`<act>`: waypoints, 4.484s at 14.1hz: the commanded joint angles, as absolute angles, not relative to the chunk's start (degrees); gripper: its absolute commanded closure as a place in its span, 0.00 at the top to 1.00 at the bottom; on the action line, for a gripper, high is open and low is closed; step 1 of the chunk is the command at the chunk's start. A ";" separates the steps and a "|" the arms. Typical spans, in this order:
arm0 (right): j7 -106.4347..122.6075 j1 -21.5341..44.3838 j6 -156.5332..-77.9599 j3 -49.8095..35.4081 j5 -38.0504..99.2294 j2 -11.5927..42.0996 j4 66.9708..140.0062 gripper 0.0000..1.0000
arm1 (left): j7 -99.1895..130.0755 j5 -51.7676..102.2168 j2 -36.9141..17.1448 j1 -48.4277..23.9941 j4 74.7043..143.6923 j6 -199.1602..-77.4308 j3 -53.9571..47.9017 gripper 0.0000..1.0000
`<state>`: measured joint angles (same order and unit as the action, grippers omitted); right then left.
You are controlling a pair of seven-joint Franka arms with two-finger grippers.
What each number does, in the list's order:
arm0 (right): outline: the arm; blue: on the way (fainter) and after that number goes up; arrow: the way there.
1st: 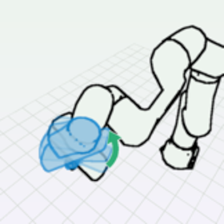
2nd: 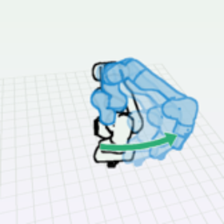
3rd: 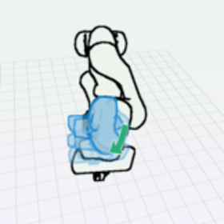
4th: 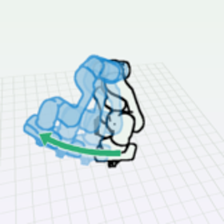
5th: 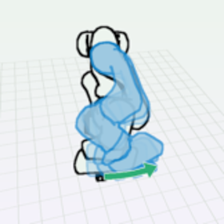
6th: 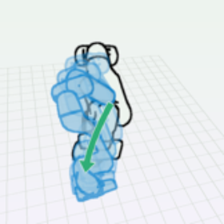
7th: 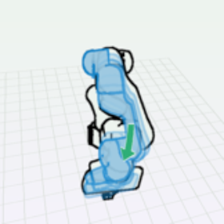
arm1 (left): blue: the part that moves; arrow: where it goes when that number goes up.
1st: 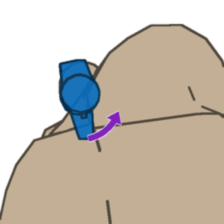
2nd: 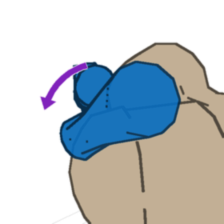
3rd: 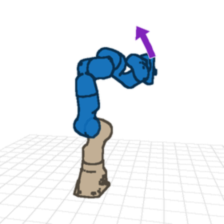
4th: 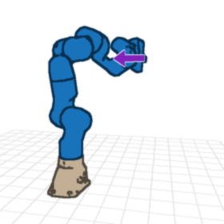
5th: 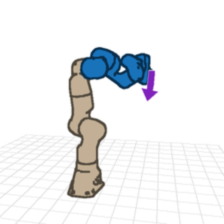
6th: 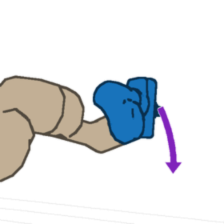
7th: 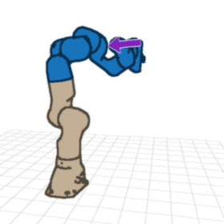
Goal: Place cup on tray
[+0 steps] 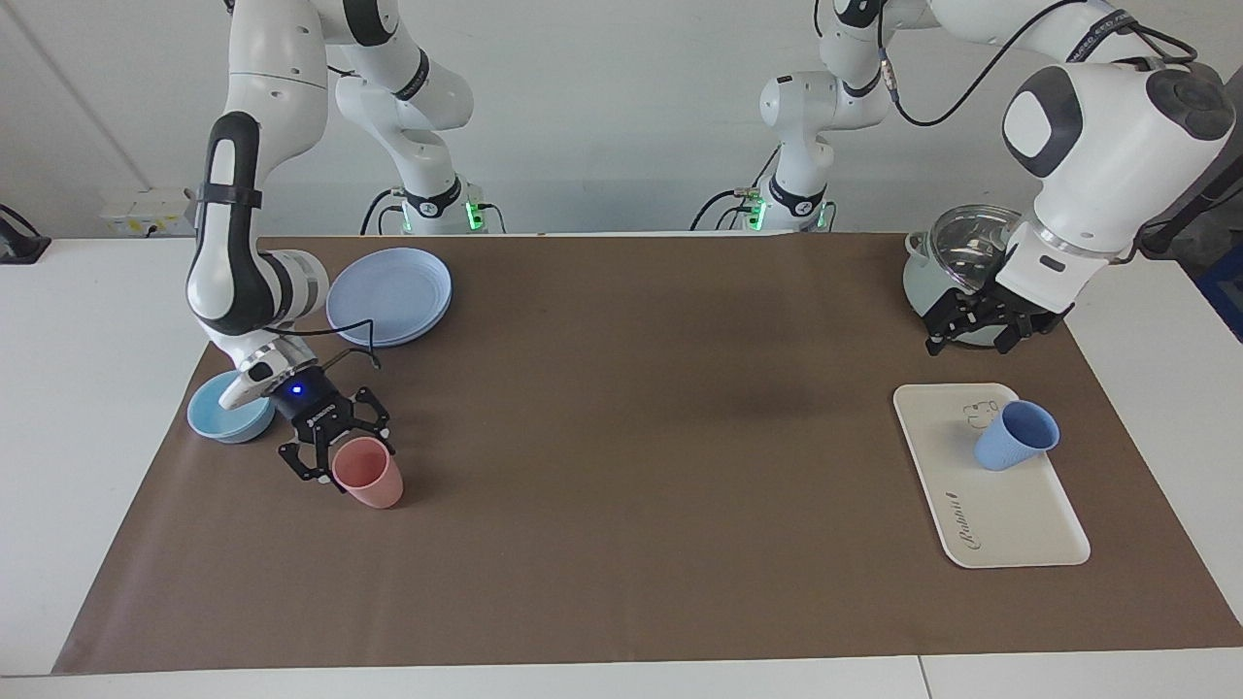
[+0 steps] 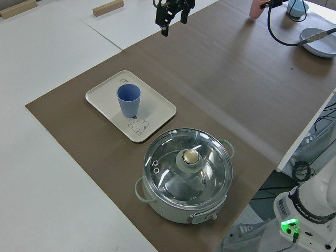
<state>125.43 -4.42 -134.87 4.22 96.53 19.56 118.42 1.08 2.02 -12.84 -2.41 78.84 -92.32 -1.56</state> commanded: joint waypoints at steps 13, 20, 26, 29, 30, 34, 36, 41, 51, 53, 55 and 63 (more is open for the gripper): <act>109.88 2.37 -148.80 3.78 90.28 9.41 119.36 1.00 | 2.29 -2.81 2.99 -7.04 92.29 -92.46 -0.79 1.00; 85.91 2.37 -148.18 3.87 66.05 7.48 115.84 1.00 | 1.76 -2.72 2.72 -4.84 92.90 -92.99 -0.79 1.00; 59.38 1.94 -142.84 4.13 38.28 2.30 115.58 1.00 | 1.41 -2.38 2.64 -5.36 92.55 -92.90 -0.88 1.00; 39.53 1.23 -133.46 4.22 20.37 -0.52 112.52 1.00 | 1.23 -1.93 2.72 -4.83 92.81 -93.08 -0.88 1.00; 32.15 0.97 -128.11 4.22 14.73 -0.79 109.80 1.00 | 1.14 -1.93 2.72 -4.75 92.81 -93.08 -0.79 1.00; 12.59 1.58 -113.67 3.78 1.06 -0.88 102.40 1.00 | 1.14 -0.88 2.81 -3.88 92.90 -92.90 -0.70 1.00; 8.90 1.50 -107.01 3.96 0.79 -0.79 98.38 1.00 | 1.14 -0.88 2.73 -3.87 92.90 -92.99 -0.70 1.00; -1.93 0.88 -89.30 3.87 -1.76 0.18 90.09 1.00 | 1.76 -0.97 2.72 -3.87 92.90 -93.08 -0.70 1.00; -1.75 3.32 -88.95 8.49 -0.44 -0.26 90.36 1.00 | 1.76 -0.97 2.81 -3.60 92.90 -92.37 -0.70 1.00; -1.23 5.19 -88.51 11.68 0.00 -0.18 90.26 1.00 | 1.76 -0.97 2.81 -3.69 92.90 -92.37 -0.70 1.00; -1.23 3.52 -88.51 9.42 -0.09 -0.18 90.26 1.00 | 1.76 -0.97 2.81 -3.69 92.90 -92.37 -0.70 1.00; -1.23 1.76 -88.42 7.29 -0.09 -0.70 91.23 1.00 | 1.76 -0.97 2.81 -3.60 92.90 -92.37 -0.62 1.00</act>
